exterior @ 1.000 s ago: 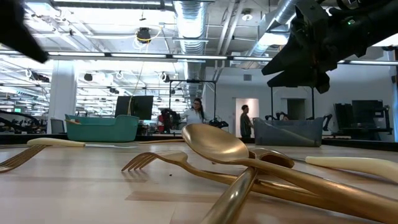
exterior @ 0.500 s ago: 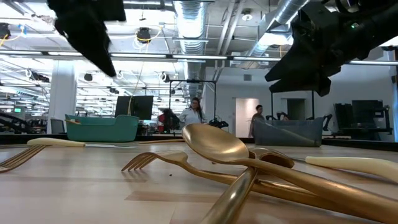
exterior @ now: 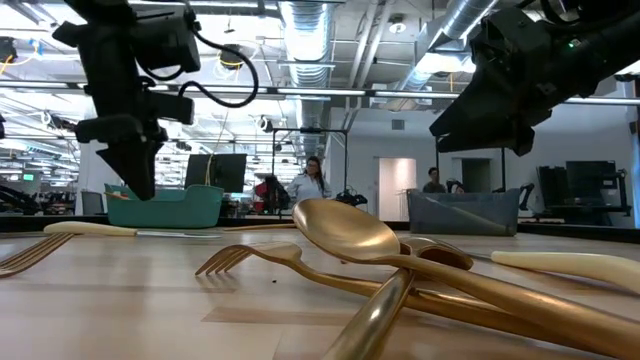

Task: Sort silverware by color (type)
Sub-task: Put the knife into the black bin

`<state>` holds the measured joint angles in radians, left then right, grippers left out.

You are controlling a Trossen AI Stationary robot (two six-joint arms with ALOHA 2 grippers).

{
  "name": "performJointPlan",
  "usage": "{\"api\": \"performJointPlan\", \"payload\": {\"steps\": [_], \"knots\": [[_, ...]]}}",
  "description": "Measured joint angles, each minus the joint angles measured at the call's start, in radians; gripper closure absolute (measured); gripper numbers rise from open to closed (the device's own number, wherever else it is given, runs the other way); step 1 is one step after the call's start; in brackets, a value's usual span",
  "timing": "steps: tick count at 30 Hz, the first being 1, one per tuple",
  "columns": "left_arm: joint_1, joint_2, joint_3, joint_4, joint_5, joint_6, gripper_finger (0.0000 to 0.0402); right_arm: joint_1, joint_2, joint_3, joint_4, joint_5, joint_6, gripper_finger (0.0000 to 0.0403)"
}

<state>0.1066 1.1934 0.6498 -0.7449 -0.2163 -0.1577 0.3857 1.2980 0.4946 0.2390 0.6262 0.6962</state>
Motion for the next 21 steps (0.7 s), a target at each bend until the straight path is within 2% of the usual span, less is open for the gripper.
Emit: {"api": "performJointPlan", "payload": {"steps": [8,21], "knots": [[0.0,0.022,0.0,0.003,0.002,-0.001,0.0292,0.006,0.0,0.0,-0.001,0.0,0.0,0.0198],[-0.001,0.264,0.006,0.0,-0.005,0.013,0.0292,0.014,0.0,0.0,-0.043,0.0,0.004,0.0198]]}}
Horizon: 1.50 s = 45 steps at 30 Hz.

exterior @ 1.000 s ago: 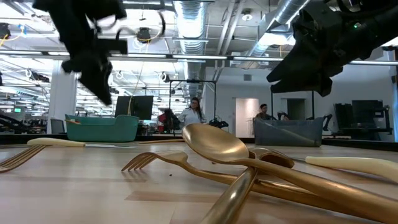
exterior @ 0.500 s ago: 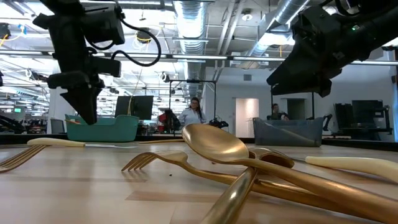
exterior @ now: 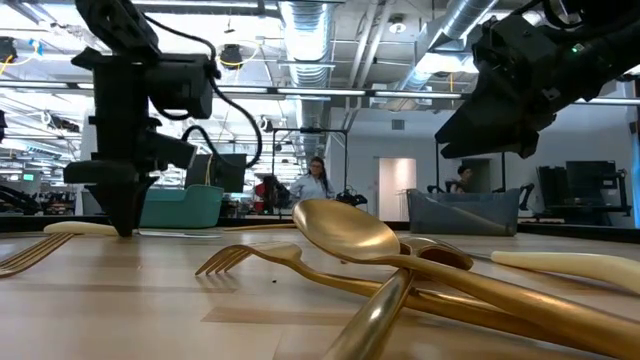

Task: Sort silverware by color (type)
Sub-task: Put the knife into the black bin

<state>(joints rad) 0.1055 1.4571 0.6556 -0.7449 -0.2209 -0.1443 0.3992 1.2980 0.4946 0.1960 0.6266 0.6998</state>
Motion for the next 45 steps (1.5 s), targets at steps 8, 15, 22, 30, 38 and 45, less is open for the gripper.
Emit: {"api": "performJointPlan", "payload": {"steps": [8,15,22,30,38,45], "knots": [[-0.001,0.039,0.005,0.0,0.002,0.031,0.032,0.0,0.0,0.0,-0.001,0.0,0.0,0.0198],[0.001,0.021,0.031,0.009,0.0,0.047,0.0386,0.0,0.0,0.0,-0.006,0.001,0.007,0.0198],[0.025,0.02,0.13,0.197,-0.047,0.066,0.0381,-0.028,0.0,0.0,-0.019,0.089,-0.048,0.0198],[0.095,0.017,0.251,0.561,0.064,0.139,0.0382,-0.253,-0.001,-0.001,0.11,-0.031,-0.124,0.0198],[0.052,0.018,0.253,0.91,0.161,0.147,0.0383,-0.304,-0.025,-0.001,0.369,-0.109,-0.271,0.0198],[-0.04,0.018,0.253,1.045,0.163,0.168,0.0383,-0.302,-0.02,-0.001,0.585,-0.211,-0.343,0.0198]]}}
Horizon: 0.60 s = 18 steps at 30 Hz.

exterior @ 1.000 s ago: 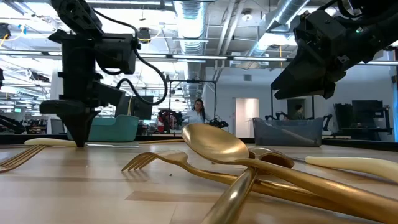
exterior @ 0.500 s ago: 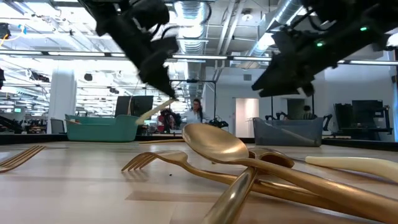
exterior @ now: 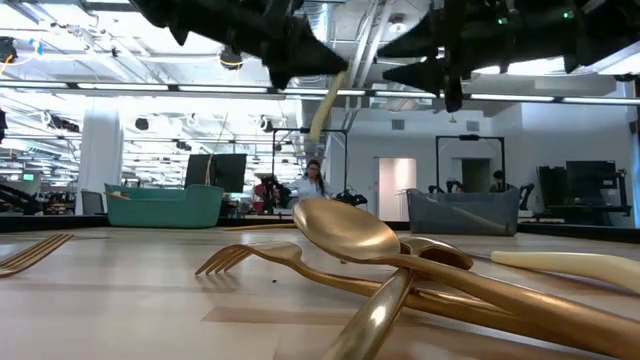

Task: Sort silverware by color (type)
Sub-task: Put the knife into the black bin

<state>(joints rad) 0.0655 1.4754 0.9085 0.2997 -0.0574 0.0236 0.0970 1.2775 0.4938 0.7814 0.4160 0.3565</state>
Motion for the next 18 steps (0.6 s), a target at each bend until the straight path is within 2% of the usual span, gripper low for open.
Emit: {"api": "performJointPlan", "payload": {"steps": [3,9,11,18], "knots": [[-0.033,0.0,0.0,0.034,0.044,0.015,0.0383,0.015,0.006,0.0,0.05,-0.042,-0.042,0.0198],[-0.063,0.0,0.0,0.138,0.375,-0.003,0.0384,0.086,0.006,0.001,0.177,-0.216,-0.218,0.0198],[-0.072,0.0,0.0,0.169,0.406,-0.026,0.0384,0.107,0.005,0.021,0.183,-0.265,-0.257,0.0198],[-0.075,0.0,0.0,0.188,0.42,-0.062,0.0384,0.143,0.005,0.142,0.067,-0.261,-0.345,0.0198]]}}
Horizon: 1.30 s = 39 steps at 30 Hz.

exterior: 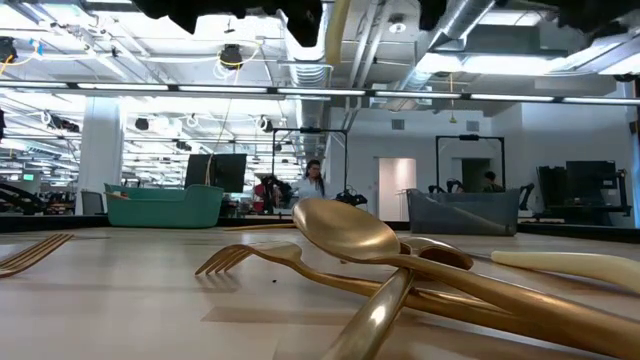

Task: Sort silverware by color (type)
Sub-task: Put the knife into the black bin

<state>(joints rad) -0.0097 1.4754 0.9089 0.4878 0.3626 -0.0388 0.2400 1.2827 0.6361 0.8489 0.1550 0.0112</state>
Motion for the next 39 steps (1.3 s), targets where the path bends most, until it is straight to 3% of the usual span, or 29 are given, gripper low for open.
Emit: {"api": "performJointPlan", "payload": {"steps": [8,18,27,34,37,39], "knots": [[0.0,0.0,0.0,0.001,0.07,-0.007,0.0384,-0.002,0.001,0.079,-0.122,-0.031,-0.039,0.0199],[0.0,0.0,0.0,-0.006,0.106,0.037,0.0384,0.002,0.165,0.18,-0.119,-0.089,-0.042,0.0231],[-0.006,-0.001,0.0,-0.034,0.261,0.091,0.0384,0.031,0.187,0.201,-0.151,-0.109,-0.031,0.0315],[-0.022,-0.001,0.0,-0.033,0.271,0.158,0.0384,0.049,0.177,0.201,-0.133,-0.115,-0.058,0.0386],[-0.021,-0.001,0.0,-0.034,0.271,0.154,0.0384,0.047,0.179,0.201,-0.135,-0.115,-0.044,0.0383],[-0.021,-0.001,0.0,-0.034,0.271,0.151,0.0384,0.046,0.18,0.201,-0.136,-0.115,-0.041,0.0358]]}}
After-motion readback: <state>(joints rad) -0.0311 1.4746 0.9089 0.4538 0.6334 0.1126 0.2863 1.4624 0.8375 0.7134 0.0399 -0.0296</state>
